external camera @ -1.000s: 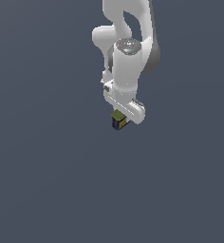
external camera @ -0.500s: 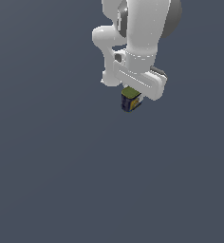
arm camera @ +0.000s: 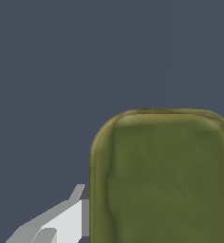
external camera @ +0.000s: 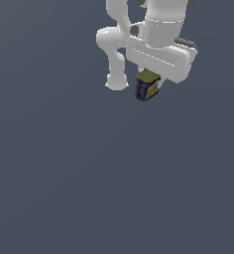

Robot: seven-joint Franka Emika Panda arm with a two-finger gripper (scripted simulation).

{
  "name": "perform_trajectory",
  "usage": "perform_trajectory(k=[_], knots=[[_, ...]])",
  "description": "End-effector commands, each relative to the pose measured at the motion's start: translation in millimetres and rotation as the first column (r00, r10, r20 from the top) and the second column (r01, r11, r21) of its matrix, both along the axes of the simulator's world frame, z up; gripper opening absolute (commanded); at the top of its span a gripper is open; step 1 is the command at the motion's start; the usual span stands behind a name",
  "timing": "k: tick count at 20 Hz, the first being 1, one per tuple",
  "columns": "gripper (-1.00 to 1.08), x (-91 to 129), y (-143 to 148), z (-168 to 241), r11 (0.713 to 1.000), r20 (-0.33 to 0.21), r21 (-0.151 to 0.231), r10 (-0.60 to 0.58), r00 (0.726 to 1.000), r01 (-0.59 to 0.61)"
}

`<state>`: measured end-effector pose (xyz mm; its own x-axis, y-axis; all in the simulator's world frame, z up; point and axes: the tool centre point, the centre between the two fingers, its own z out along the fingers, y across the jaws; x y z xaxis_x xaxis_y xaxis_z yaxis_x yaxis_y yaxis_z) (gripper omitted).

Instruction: Pick up the object and move it to a goal position.

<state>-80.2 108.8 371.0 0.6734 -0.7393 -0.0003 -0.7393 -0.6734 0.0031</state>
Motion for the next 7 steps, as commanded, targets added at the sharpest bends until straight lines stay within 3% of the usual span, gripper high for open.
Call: perform_trajectory(k=[1,7], knots=[[-1.00,-0.2,3.9,12.3,1.000,0.003,0.001,0.000,1.000,0.000],[-1.00,-0.3,7.5,21.6,1.000,0.003,0.001,0.000,1.000,0.000]])
